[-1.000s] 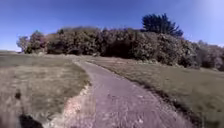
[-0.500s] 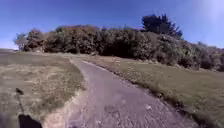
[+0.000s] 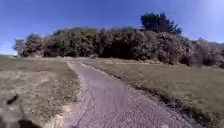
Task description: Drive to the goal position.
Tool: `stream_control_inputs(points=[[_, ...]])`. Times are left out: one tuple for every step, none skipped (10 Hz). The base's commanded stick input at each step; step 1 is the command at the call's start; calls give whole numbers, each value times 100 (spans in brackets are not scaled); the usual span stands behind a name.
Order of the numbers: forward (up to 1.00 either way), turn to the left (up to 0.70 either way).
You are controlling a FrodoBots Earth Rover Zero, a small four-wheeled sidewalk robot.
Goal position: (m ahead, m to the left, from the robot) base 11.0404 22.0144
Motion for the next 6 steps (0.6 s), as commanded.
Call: stream_control_inputs(points=[[100, 0], [100, 40], [100, 40], [100, 40], [100, 38], [100, 11]])
